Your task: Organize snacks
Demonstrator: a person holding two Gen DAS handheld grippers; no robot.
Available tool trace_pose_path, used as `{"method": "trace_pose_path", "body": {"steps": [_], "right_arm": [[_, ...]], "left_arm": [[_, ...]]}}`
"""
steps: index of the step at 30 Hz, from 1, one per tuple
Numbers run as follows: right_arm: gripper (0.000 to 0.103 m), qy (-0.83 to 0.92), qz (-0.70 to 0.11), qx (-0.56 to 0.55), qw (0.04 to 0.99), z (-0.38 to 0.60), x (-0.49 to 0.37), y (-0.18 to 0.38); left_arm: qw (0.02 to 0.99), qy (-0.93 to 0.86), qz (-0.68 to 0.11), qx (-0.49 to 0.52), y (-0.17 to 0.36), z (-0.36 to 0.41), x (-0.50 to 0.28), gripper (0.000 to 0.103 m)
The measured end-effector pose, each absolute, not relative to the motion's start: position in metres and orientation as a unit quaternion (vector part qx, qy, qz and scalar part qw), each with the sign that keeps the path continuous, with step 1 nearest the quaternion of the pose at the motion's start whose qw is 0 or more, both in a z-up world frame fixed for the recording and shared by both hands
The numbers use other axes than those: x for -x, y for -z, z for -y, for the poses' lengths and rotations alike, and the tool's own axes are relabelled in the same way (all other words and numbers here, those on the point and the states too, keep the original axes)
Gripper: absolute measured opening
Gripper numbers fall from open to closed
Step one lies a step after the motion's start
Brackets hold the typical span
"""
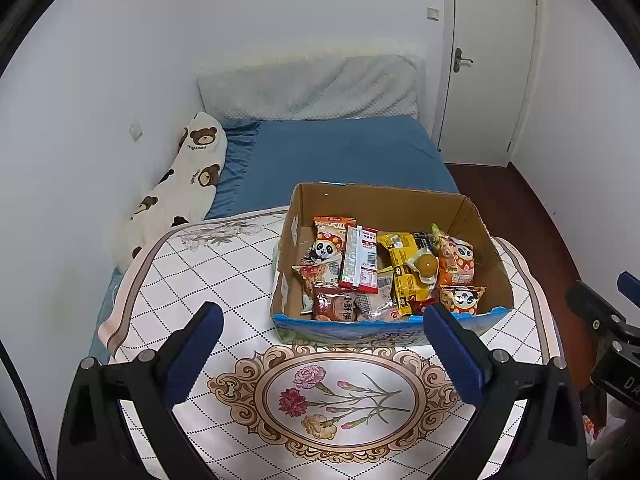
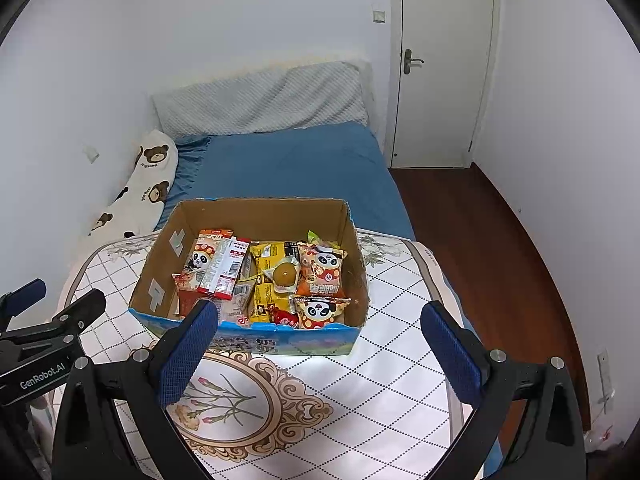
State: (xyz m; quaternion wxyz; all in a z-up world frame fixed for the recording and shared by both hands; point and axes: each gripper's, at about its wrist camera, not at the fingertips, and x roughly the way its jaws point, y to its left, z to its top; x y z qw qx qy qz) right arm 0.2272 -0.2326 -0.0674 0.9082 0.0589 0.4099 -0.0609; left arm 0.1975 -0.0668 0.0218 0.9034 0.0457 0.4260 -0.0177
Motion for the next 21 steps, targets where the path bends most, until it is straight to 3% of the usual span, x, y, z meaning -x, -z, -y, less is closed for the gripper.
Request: {"method": "trace_pose_path", "body": {"steps": [21], "right_arm": [[0.103,0.06,-0.406,-0.063,0.91,0.2328,-0.2242,0.0601]], "left_arm": [[0.904,0.021,-0.424,-0.048,-0.0257,0.0705,-0.1923,0.102]]}}
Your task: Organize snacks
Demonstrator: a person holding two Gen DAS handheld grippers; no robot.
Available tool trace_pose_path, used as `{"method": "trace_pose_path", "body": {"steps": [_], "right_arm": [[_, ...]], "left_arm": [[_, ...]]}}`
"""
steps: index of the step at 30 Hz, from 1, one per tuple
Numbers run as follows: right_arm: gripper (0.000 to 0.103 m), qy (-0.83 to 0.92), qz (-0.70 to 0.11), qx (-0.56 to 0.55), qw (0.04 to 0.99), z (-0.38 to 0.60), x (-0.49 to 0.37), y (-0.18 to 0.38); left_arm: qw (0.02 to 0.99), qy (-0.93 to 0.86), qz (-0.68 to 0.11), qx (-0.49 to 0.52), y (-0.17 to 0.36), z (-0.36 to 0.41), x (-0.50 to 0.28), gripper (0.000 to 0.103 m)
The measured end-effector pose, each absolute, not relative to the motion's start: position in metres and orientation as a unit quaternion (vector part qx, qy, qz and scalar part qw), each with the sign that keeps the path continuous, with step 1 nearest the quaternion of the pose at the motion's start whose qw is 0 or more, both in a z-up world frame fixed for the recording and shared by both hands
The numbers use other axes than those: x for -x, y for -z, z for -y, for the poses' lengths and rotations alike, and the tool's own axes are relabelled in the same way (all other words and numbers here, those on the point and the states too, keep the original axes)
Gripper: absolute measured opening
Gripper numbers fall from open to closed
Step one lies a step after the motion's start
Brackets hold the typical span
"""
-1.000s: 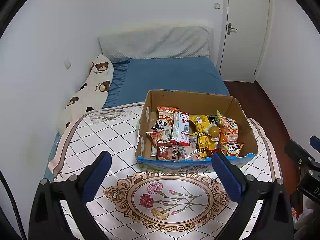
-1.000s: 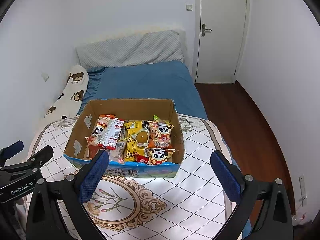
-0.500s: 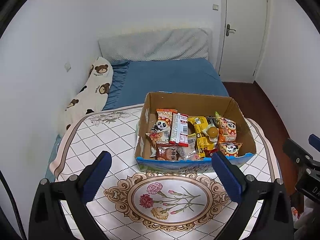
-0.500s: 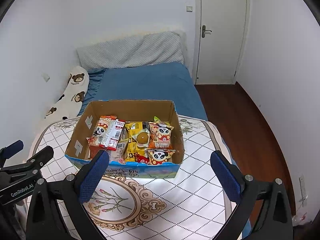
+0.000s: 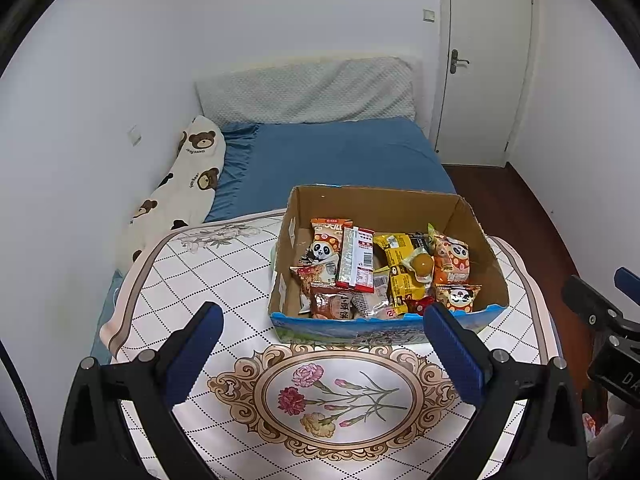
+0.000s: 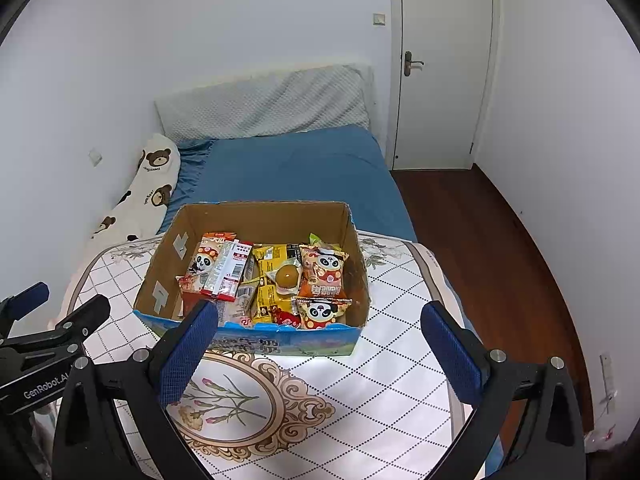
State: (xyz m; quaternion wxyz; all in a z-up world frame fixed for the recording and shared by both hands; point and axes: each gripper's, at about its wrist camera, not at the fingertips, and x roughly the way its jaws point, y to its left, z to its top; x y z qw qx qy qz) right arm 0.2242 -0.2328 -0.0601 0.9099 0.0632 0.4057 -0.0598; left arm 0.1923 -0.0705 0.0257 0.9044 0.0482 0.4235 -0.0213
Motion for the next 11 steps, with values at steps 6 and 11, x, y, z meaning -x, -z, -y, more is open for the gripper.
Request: {"method": "trace_pose_path", "body": {"steps": [6,11], "right_arm": [[0.103,0.06,-0.406,-0.063,0.91,0.233,-0.2236,0.0605],[0.103,0.061,-0.406,-0.063,0.91,0.2328,-0.2224,0.0604]], "left_arm": [[0.905,0.022,-0.422,-0.049,-0.0269,0.0705,-0.1908,0.102],[0.907,0.022,-0.417,-0.047,-0.0307,0.0691,-0.1878,0.102]]}}
